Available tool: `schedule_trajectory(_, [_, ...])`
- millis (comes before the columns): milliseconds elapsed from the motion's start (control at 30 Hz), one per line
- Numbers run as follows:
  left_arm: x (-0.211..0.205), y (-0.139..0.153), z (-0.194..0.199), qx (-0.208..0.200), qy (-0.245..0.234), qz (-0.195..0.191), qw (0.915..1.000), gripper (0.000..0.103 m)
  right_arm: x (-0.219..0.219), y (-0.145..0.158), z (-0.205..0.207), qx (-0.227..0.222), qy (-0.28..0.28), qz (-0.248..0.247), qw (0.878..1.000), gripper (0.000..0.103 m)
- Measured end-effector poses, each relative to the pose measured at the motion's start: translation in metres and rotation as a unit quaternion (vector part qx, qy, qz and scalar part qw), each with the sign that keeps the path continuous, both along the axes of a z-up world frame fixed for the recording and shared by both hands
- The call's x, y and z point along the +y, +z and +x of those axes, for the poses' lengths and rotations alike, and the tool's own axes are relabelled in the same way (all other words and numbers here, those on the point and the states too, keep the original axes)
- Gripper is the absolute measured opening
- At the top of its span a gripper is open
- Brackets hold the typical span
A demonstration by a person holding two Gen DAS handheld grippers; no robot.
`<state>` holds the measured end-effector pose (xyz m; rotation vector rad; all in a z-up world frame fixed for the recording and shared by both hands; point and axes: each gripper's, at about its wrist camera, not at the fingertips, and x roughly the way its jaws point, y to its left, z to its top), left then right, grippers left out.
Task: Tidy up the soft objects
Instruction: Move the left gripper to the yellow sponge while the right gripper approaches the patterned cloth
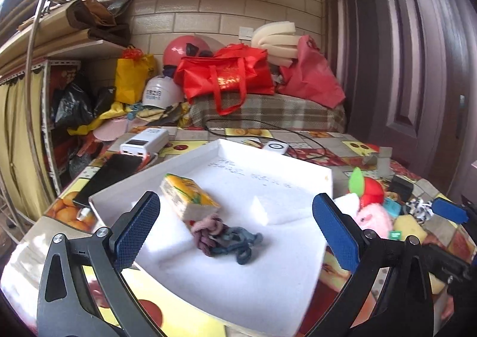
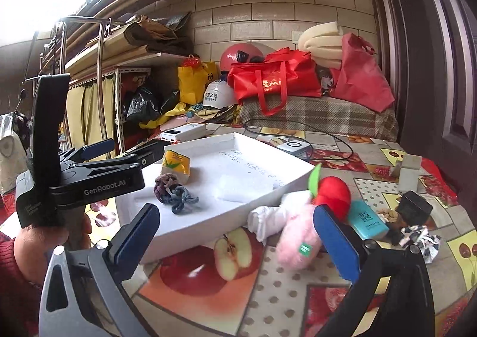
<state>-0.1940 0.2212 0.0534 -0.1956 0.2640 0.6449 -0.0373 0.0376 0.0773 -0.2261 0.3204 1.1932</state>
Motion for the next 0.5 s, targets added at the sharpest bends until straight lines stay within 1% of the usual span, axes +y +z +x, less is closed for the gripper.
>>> schedule_trajectory(67, [-0.017, 0.000, 0.009, 0.007, -0.045, 0.007, 0.9989, 0.103, -0.022, 0.002, 0.019, 0.012, -0.029, 0.004, 1.000, 0.103])
schedule_trajectory(133, [-0.037, 0.001, 0.020, 0.018, -0.086, 0.023, 0.9958, 0.103, -0.044, 0.003, 0.043, 0.024, -0.074, 0.008, 0.997, 0.103])
schedule_trajectory(200, [-0.058, 0.001, 0.031, 0.030, -0.133, 0.029, 0.9902, 0.103, -0.068, 0.003, 0.071, 0.040, -0.121, 0.008, 0.992, 0.103])
schedule_trajectory(233, [-0.068, 0.001, 0.037, 0.036, -0.161, 0.027, 0.9858, 0.103, -0.078, 0.002, 0.087, 0.048, -0.146, 0.004, 0.988, 0.103])
schedule_trajectory(333, [-0.101, -0.002, 0.058, 0.068, -0.243, 0.017, 0.9675, 0.103, -0.106, -0.004, 0.131, 0.077, -0.206, -0.013, 0.976, 0.103])
schedule_trajectory(367, [-0.111, -0.003, 0.065, 0.080, -0.272, 0.008, 0.9591, 0.103, -0.113, -0.007, 0.144, 0.091, -0.214, -0.018, 0.972, 0.103])
schedule_trajectory(433, [-0.129, -0.008, 0.082, 0.110, -0.324, -0.016, 0.9396, 0.103, -0.122, -0.012, 0.166, 0.119, -0.222, -0.031, 0.967, 0.103])
schedule_trajectory(500, [-0.147, -0.015, 0.099, 0.146, -0.357, -0.041, 0.9217, 0.102, -0.125, -0.019, 0.181, 0.144, -0.222, -0.048, 0.963, 0.103])
